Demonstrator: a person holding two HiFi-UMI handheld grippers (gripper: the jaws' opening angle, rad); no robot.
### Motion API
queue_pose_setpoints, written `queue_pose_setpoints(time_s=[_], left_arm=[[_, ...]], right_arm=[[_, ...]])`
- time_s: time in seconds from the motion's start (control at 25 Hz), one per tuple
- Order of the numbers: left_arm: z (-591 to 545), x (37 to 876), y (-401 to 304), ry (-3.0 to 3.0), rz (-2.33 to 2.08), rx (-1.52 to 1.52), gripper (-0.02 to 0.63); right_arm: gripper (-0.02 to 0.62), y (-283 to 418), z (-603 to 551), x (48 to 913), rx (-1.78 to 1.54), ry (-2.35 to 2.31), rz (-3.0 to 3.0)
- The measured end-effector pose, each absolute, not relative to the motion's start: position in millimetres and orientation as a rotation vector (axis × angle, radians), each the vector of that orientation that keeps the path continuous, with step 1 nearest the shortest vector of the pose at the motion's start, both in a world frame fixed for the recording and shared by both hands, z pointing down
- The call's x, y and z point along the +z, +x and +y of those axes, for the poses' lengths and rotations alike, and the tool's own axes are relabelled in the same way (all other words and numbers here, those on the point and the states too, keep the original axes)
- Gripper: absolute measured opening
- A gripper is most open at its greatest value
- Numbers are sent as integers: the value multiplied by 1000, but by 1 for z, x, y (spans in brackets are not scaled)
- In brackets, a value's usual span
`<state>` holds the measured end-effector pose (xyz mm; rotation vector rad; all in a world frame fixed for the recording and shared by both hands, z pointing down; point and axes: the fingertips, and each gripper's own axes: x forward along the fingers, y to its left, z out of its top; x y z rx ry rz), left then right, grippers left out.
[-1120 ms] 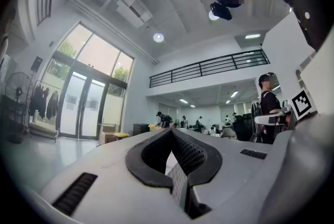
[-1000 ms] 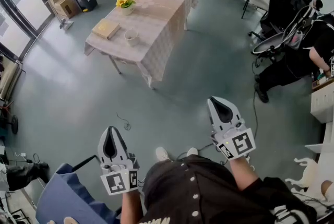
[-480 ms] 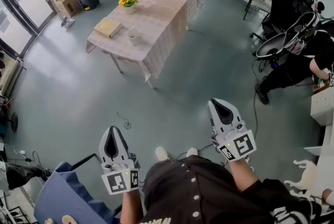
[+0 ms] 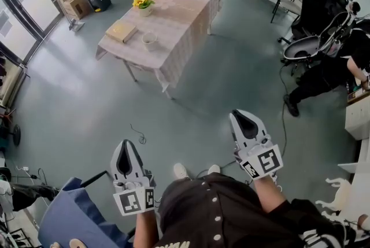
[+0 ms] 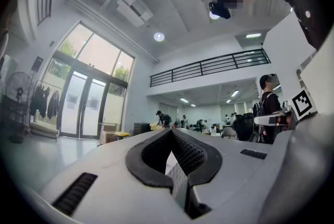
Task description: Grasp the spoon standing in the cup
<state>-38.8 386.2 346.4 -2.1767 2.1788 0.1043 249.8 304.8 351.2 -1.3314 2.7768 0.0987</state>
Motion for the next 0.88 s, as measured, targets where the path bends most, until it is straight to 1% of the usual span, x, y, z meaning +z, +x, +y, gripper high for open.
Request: queue_pose_setpoints(time_s=[0.4, 0.52, 0.68, 0.84, 0.88], left_arm=[[386, 344, -44, -2171, 2182, 103, 17], [385, 344, -44, -2171, 2180, 106, 17], [386, 345, -46, -2171, 2179, 107, 17], [385, 345, -50, -2172, 2179, 110, 17], [384, 344, -52, -2173, 2178, 110, 17]], right_arm=[[114, 243, 301, 351, 72, -1323, 2787], [157, 245, 299, 352, 52, -1328, 2781], [199, 243, 297, 354, 32, -1334, 2779], [269, 237, 295, 356, -2, -1325, 2792], [273, 234, 294, 356, -1, -1324, 2795]])
